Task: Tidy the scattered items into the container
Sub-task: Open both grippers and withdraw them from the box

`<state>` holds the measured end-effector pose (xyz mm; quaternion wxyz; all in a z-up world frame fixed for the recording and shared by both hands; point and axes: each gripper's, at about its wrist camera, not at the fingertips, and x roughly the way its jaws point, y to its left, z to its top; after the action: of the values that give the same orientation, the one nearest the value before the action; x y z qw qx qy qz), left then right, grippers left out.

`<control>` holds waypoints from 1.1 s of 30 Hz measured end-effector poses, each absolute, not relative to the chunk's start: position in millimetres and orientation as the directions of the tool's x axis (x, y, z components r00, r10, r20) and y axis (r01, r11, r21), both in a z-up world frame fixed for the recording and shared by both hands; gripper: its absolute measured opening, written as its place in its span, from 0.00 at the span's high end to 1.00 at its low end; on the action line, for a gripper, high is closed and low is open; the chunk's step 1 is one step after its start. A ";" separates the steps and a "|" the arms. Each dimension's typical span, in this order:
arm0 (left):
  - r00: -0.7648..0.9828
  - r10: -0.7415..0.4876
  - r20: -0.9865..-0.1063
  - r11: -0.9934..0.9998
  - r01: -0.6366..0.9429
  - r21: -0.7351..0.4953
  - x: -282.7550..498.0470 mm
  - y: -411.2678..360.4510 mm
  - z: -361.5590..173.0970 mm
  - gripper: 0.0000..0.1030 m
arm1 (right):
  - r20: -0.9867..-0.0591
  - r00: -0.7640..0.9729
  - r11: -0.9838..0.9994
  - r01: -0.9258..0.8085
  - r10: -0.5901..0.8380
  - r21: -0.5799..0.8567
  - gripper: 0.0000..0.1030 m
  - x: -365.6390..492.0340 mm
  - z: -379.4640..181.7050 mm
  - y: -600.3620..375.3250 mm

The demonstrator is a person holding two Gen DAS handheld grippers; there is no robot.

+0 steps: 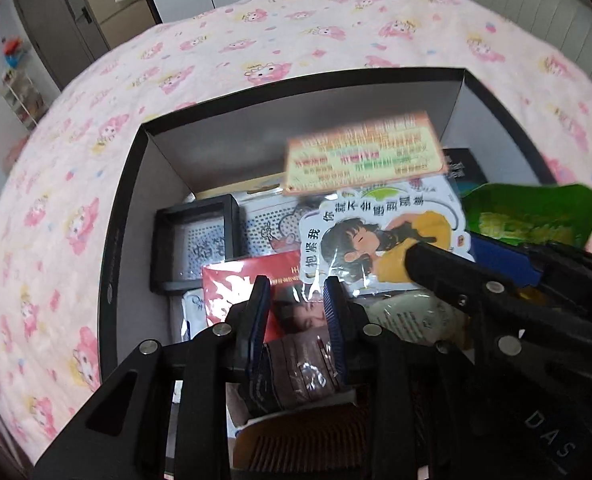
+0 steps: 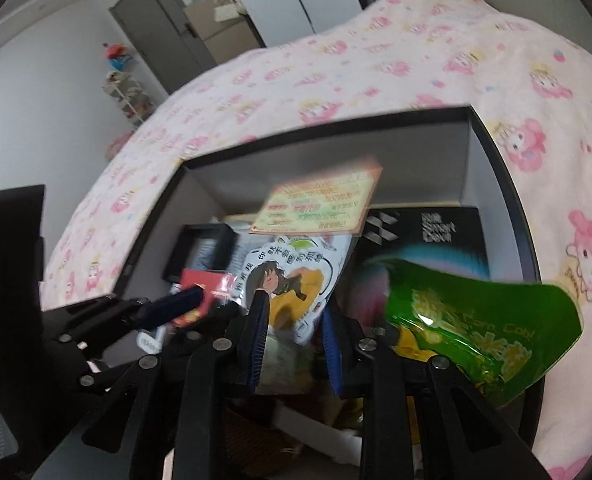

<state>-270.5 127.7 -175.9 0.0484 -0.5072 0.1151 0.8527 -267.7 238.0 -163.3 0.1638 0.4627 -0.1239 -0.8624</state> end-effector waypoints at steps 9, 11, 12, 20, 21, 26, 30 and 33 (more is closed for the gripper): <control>-0.500 -0.021 -0.866 -0.981 -0.157 0.114 -270.3 107.5 -162.4 0.74 | -0.764 -0.502 -0.911 0.151 -0.405 0.384 0.78 -269.0 -165.4 255.4; -0.502 -0.001 -0.865 -0.987 -0.141 0.083 -267.8 99.4 -160.4 0.74 | -0.761 -0.502 -0.908 0.155 -0.411 0.388 0.78 -266.6 -166.4 258.2; -0.502 0.012 -0.865 -0.989 -0.135 0.065 -266.5 96.0 -159.5 0.74 | -0.762 -0.502 -0.909 0.152 -0.408 0.387 0.78 -265.1 -167.0 259.2; -0.484 0.076 -0.872 -0.983 -0.185 0.016 -265.6 100.0 -156.7 0.74 | -0.735 -0.554 -0.912 0.127 -0.391 0.390 0.78 -258.3 -158.7 268.6; -0.473 0.067 -0.879 -0.979 -0.202 0.034 -268.1 105.4 -158.6 0.74 | -0.738 -0.551 -0.913 0.128 -0.391 0.388 0.78 -259.4 -159.6 268.1; -0.450 0.030 -0.892 -0.972 -0.222 0.079 -288.3 122.6 -165.8 0.74 | -0.755 -0.533 -0.917 0.121 -0.382 0.379 0.78 -264.7 -166.2 266.8; -0.451 0.087 -0.888 -0.981 -0.193 0.002 -292.4 123.2 -162.3 0.74 | -0.756 -0.534 -0.919 0.116 -0.378 0.377 0.78 -264.8 -164.8 267.8; -0.494 0.099 -0.864 -0.982 -0.189 -0.004 -272.5 125.3 -152.2 0.74 | -0.758 -0.545 -0.924 0.090 -0.358 0.372 0.78 -257.5 -163.0 268.3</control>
<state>-272.5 125.3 -152.2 0.0835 -0.4959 0.0454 0.8632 -257.5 268.3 -163.0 0.1291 0.4589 -0.1460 -0.8668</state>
